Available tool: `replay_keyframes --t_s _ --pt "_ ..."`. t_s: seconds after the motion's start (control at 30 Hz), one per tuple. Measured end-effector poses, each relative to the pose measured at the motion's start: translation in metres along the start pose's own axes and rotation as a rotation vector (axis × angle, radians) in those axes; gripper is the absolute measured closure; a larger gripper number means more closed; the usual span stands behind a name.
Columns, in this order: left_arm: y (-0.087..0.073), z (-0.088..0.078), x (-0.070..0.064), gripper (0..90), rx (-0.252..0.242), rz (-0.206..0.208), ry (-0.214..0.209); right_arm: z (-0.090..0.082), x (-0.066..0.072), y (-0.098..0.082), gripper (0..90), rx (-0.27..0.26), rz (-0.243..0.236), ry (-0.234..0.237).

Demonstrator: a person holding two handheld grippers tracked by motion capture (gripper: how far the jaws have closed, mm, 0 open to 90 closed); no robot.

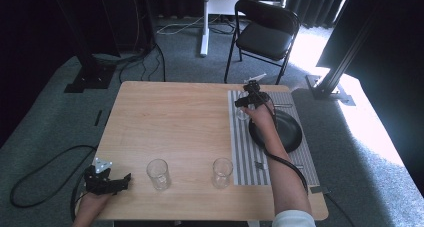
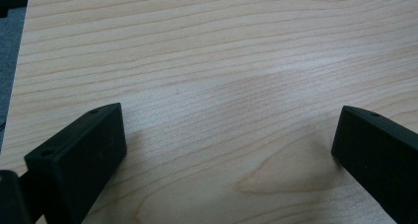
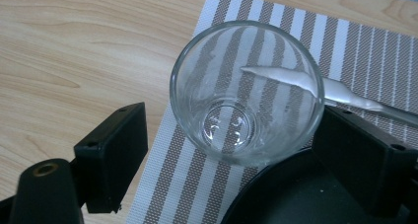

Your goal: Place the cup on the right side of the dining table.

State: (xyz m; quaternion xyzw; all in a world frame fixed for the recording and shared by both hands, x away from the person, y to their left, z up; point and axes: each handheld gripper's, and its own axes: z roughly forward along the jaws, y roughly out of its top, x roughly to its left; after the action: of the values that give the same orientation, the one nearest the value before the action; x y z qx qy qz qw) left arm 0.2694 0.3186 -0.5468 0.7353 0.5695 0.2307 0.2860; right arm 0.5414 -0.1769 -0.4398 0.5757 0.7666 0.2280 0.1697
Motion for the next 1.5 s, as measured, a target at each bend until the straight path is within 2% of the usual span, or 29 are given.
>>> replay_keyframes --t_s 0.57,1.03,1.5 --pt "0.000 0.000 0.000 0.4 0.000 0.002 -0.001 -0.016 -0.003 -0.022 13.3 -0.029 0.019 0.030" --pt "0.000 0.000 0.000 0.4 0.000 0.002 -0.001 -0.034 -0.011 -0.049 13.4 -0.067 0.050 0.046" --pt "0.000 0.000 0.000 0.4 -0.001 0.004 -0.004 -0.044 -0.016 -0.071 12.3 -0.074 0.063 0.055"
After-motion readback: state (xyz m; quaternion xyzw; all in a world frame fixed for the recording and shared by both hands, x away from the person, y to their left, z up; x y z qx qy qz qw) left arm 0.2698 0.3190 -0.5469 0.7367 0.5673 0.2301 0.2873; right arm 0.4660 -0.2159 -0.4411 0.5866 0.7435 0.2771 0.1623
